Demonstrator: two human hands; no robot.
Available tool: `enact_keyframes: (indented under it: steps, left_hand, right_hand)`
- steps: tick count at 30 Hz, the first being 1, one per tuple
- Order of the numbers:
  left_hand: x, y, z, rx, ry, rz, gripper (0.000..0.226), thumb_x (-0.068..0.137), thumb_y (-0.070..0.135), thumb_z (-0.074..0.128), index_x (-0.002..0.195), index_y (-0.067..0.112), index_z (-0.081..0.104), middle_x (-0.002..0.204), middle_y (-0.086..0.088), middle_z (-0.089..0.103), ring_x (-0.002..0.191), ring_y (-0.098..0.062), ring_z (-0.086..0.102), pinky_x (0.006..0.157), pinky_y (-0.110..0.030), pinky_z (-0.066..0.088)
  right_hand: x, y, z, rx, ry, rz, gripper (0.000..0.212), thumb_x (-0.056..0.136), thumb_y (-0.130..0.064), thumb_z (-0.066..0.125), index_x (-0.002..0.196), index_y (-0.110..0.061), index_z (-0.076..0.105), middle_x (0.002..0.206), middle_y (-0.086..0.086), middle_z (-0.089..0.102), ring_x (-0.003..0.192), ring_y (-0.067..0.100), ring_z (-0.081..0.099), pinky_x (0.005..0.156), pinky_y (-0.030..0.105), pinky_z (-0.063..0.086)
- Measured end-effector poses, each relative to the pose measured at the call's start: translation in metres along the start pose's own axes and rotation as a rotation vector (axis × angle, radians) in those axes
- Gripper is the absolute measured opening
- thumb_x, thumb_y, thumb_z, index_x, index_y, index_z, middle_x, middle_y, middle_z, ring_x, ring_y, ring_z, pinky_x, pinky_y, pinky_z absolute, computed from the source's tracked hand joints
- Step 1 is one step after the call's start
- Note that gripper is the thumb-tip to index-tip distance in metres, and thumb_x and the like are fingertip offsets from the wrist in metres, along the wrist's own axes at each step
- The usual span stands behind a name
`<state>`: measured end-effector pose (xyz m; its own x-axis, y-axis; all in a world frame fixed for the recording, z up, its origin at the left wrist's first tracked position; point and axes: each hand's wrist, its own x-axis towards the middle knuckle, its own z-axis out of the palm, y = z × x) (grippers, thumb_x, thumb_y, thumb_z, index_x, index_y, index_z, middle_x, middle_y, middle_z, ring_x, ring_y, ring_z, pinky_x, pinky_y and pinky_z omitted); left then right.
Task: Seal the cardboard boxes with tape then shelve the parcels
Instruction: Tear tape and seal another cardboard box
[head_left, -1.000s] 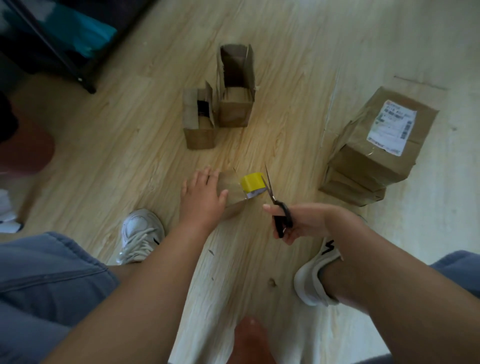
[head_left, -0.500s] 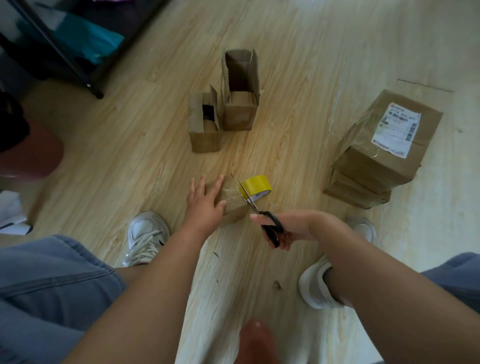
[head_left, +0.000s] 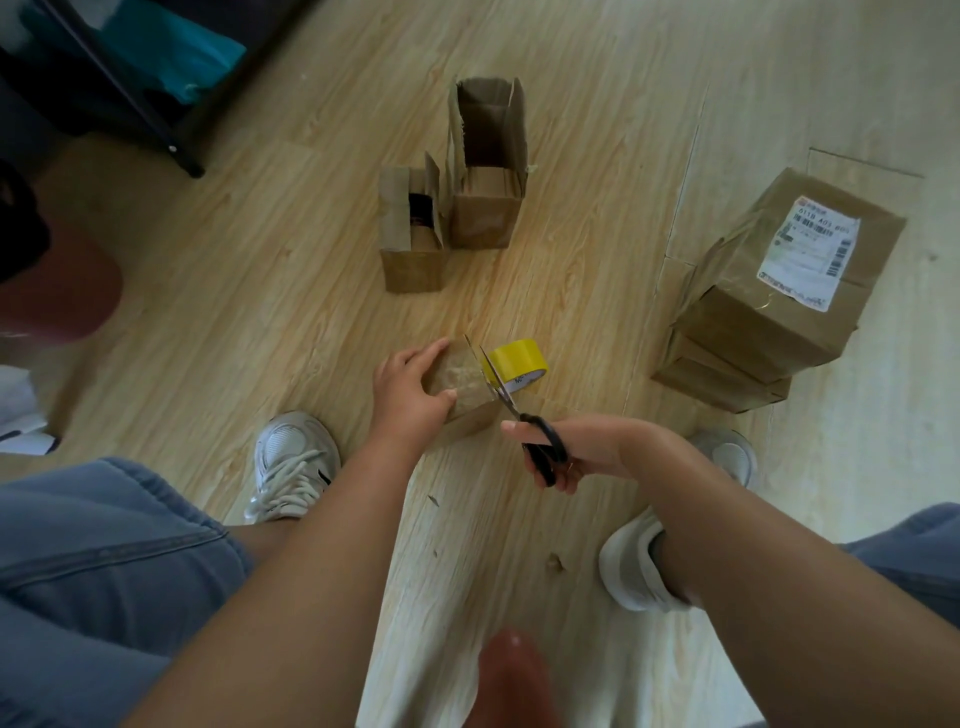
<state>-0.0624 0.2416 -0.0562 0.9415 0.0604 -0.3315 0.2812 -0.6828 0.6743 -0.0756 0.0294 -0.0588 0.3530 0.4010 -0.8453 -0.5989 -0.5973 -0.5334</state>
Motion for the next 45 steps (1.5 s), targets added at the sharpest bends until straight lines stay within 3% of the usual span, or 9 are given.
enact_keyframes:
  steps: [8,14,17,22,30,36,38,42,45]
  left_hand:
    - [0.001,-0.001,0.000,0.007,0.000,0.004,0.064,0.087,0.016,0.068,0.144,0.036,0.046,0.140,-0.004,0.042,0.134,-0.022,0.028,0.111,-0.032,0.024]
    - [0.002,-0.001,0.002,0.006,0.000,0.001,0.064,0.087,0.015,0.068,0.144,0.035,0.046,0.139,-0.004,0.042,0.134,-0.022,0.029,0.112,-0.034,0.025]
    - [0.001,-0.001,0.002,0.017,0.001,0.009,0.064,0.087,0.014,0.067,0.144,0.034,0.046,0.138,-0.005,0.043,0.133,-0.022,0.029,0.108,-0.027,0.023]
    - [0.001,0.001,0.001,0.037,-0.006,-0.004,0.064,0.087,0.015,0.067,0.144,0.035,0.045,0.138,-0.005,0.043,0.133,-0.023,0.029,0.107,-0.026,0.021]
    - [0.000,0.001,-0.001,0.006,-0.018,-0.020,0.065,0.085,0.012,0.068,0.142,0.034,0.048,0.139,-0.005,0.043,0.133,-0.023,0.030,0.112,-0.033,0.026]
    - [-0.001,0.005,-0.001,-0.032,-0.015,-0.037,0.065,0.081,0.007,0.065,0.139,0.035,0.052,0.134,-0.003,0.044,0.132,-0.024,0.030,0.106,-0.028,0.025]
    - [0.001,0.008,0.000,0.041,-0.006,-0.052,0.062,0.084,0.013,0.061,0.140,0.035,0.049,0.136,-0.004,0.044,0.132,-0.025,0.030,0.109,-0.032,0.024]
    - [0.002,0.014,0.007,0.296,-0.039,-0.071,0.056,0.096,0.038,0.046,0.150,0.035,0.032,0.146,-0.004,0.034,0.136,-0.025,0.024,0.117,-0.041,0.015]
    - [0.003,0.015,0.016,0.395,-0.019,-0.100,0.066,0.092,0.065,0.043,0.148,0.034,0.030,0.147,-0.005,0.031,0.139,-0.027,0.020,0.118,-0.050,0.011]
  right_hand:
    - [0.016,-0.007,0.010,-0.254,0.254,-0.017,0.078,0.081,-0.086,0.042,0.075,-0.011,0.064,0.070,0.004,0.065,0.063,0.019,0.059,0.072,0.032,0.050]
    - [0.010,-0.004,0.016,-0.182,0.365,-0.089,0.067,0.089,-0.073,0.049,0.066,-0.011,0.061,0.061,0.004,0.057,0.053,0.015,0.051,0.060,0.027,0.042]
    - [0.009,-0.003,0.016,-0.162,0.392,-0.093,0.067,0.089,-0.071,0.053,0.061,-0.010,0.059,0.059,0.005,0.056,0.050,0.013,0.049,0.060,0.026,0.041]
    - [0.003,-0.006,0.009,-0.159,0.399,-0.091,0.067,0.087,-0.071,0.055,0.054,-0.012,0.056,0.054,0.003,0.053,0.044,0.012,0.045,0.057,0.026,0.041]
    - [-0.008,-0.012,0.005,0.038,0.263,-0.062,0.071,0.079,-0.079,0.056,0.070,-0.009,0.062,0.066,0.010,0.060,0.049,0.015,0.046,0.052,0.027,0.037]
    - [-0.009,-0.007,-0.002,0.189,0.305,-0.021,0.062,0.076,-0.074,0.066,0.072,-0.012,0.060,0.065,0.009,0.061,0.055,0.018,0.048,0.049,0.027,0.034]
    - [-0.011,-0.006,-0.003,0.226,0.270,-0.037,0.062,0.075,-0.074,0.068,0.076,-0.012,0.061,0.066,0.008,0.061,0.063,0.022,0.050,0.050,0.026,0.035]
    - [-0.018,-0.001,-0.008,0.340,0.154,-0.134,0.055,0.085,-0.067,0.061,0.070,-0.015,0.056,0.062,0.005,0.055,0.051,0.013,0.046,0.046,0.022,0.034]
    - [-0.024,0.002,-0.014,0.422,0.068,-0.184,0.059,0.088,-0.067,0.053,0.061,-0.014,0.053,0.059,0.004,0.049,0.049,0.015,0.038,0.045,0.024,0.030]
